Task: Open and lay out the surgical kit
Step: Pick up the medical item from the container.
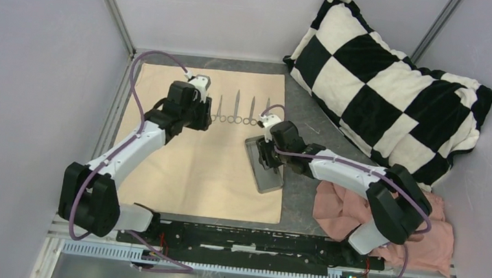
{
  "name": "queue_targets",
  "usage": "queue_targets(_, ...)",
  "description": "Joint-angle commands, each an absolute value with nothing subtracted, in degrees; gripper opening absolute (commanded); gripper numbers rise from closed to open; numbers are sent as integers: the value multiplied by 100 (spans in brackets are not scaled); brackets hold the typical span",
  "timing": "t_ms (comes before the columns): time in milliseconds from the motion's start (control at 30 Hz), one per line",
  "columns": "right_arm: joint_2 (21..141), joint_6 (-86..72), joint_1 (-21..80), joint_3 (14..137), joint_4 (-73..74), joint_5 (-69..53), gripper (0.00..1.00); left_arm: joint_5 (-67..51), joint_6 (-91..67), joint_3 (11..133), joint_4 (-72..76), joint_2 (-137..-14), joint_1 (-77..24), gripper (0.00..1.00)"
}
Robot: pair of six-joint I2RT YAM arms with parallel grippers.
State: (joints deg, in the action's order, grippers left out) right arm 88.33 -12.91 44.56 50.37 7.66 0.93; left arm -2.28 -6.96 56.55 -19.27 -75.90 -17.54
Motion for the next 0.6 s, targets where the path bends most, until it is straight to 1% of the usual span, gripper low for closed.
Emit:
queue_targets(0,9311,-1725,4432,5519,242,11,46,-241,-523,5580,-1397,-7278,-2006,46)
queue_targets(133,9806,-1884,4430,5964,170,-322,43,-175,-551,5586,-1459,-7236,-2218,45)
queue_targets(267,10097,-1889,4433,6238,412,-252,39,-18,-477,5604,-1558,-7062,-2392,45)
queue_targets(567,10320,-1883,4438,6095,504,-35,31,-227,-537,5607,-1514,-6979,-2413,46)
